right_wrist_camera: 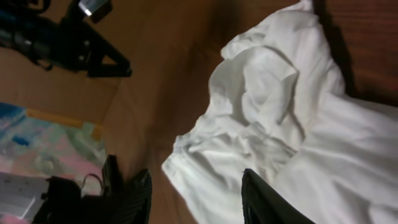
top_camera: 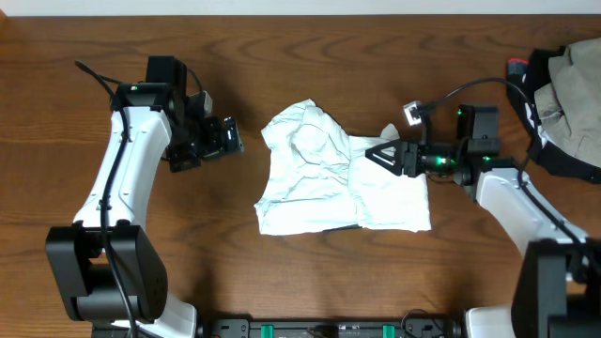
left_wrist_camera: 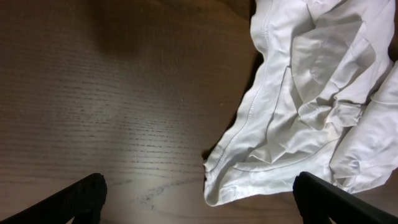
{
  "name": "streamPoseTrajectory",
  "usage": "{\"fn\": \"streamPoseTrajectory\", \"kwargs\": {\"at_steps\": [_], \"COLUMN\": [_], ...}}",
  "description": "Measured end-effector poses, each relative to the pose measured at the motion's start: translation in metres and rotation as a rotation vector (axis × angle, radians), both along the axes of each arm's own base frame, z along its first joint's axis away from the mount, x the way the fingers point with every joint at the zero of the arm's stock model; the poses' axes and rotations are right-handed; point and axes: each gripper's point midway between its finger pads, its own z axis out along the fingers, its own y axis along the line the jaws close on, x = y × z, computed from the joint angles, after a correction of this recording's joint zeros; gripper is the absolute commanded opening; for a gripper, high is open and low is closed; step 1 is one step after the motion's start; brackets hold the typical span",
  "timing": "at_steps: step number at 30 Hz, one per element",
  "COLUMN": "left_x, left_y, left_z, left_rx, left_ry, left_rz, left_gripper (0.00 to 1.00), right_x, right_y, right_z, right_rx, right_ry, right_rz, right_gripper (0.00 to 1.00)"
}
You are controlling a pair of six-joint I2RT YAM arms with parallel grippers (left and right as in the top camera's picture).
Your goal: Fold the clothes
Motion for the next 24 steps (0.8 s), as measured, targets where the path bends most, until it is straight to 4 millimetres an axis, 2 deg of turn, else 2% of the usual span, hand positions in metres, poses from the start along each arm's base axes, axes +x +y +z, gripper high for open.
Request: {"fn": "streamPoseTrajectory", "kwargs": {"at_steps": [8,14,18,20,24], "left_x": [0.0,0.0,0.0,0.0,0.0], "left_y": [0.0,0.0,0.0,0.0,0.0], "left_z": [0.0,0.0,0.0,0.0,0.0], "left_rx": [0.0,0.0,0.0,0.0,0.0], "left_ry": [0.0,0.0,0.0,0.0,0.0], "left_rz": [0.0,0.0,0.0,0.0,0.0], "left_gripper": [0.98,0.98,0.98,0.98,0.98], "right_x": [0.015,0.02,0.027,0.032,0.037], "right_y": [0.0,-0.014,-0.027,-0.032,-0.04], "right_z": [-0.058,-0.091,-0.089,-0.08,-0.049], "right_rx": [0.012,-0.003,0.016,0.055,0.155], "right_ry": [0.11,0.181,0.164,0.125,0.067], "right_rz": [-0.017,-0.067,-0.097,-0.093,-0.075], "right_gripper": [0.46,0.46,0.46,0.46,0.47]}}
